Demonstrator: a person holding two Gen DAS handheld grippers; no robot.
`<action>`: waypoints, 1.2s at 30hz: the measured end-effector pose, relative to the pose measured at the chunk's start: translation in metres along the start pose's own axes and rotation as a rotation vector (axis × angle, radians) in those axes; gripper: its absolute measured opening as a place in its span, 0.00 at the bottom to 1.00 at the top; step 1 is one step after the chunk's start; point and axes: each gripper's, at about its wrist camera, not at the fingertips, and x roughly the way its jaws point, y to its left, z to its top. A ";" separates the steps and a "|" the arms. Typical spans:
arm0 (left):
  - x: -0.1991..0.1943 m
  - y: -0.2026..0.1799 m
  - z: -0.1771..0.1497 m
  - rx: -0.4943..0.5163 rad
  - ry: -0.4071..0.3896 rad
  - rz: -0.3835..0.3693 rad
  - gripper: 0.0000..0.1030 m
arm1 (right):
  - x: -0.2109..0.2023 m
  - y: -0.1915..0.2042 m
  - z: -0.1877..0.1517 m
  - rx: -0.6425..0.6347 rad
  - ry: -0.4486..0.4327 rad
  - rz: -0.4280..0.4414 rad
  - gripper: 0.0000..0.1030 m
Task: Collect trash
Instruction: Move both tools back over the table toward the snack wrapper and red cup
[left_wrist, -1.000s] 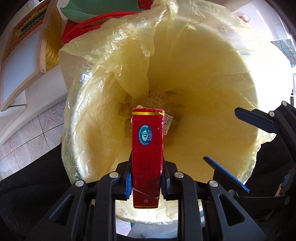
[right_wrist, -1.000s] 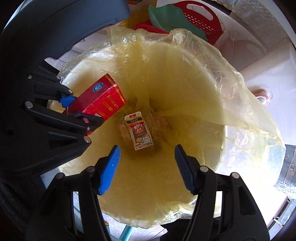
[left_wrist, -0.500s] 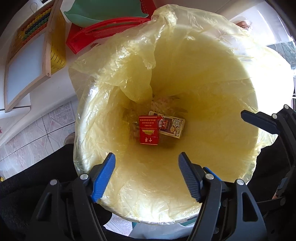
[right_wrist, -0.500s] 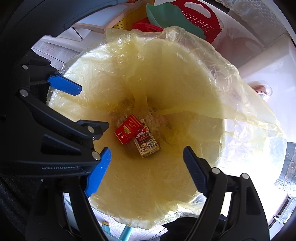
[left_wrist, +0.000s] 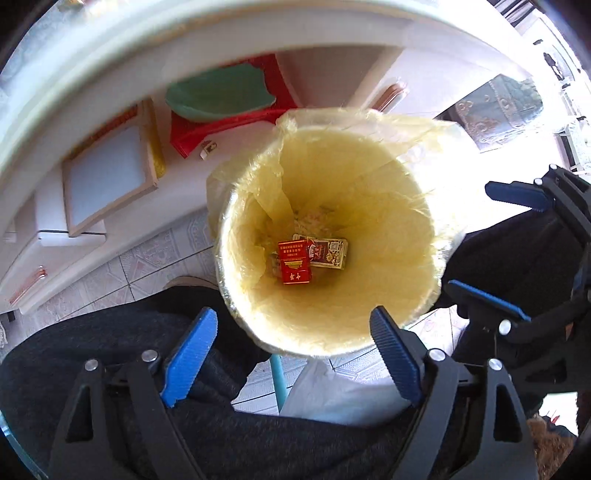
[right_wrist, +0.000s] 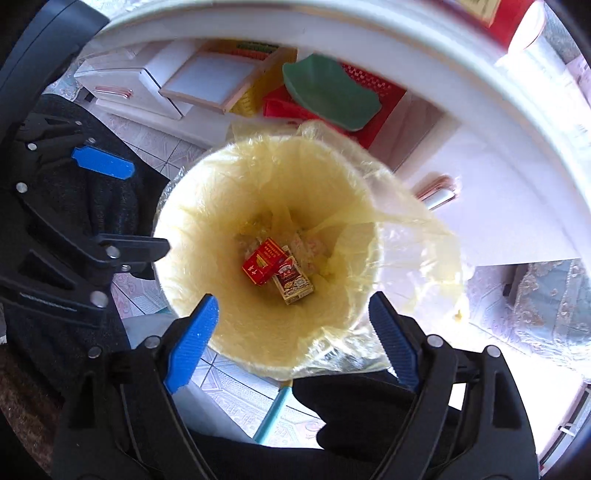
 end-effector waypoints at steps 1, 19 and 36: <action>-0.019 0.000 -0.003 0.014 -0.017 -0.002 0.82 | -0.017 -0.001 0.000 -0.018 -0.020 -0.014 0.83; -0.305 0.029 0.071 0.198 -0.215 0.203 0.93 | -0.268 -0.065 0.088 -0.160 -0.296 -0.006 0.92; -0.303 0.054 0.141 0.274 -0.155 0.253 0.93 | -0.279 -0.113 0.160 -0.153 -0.308 -0.031 0.94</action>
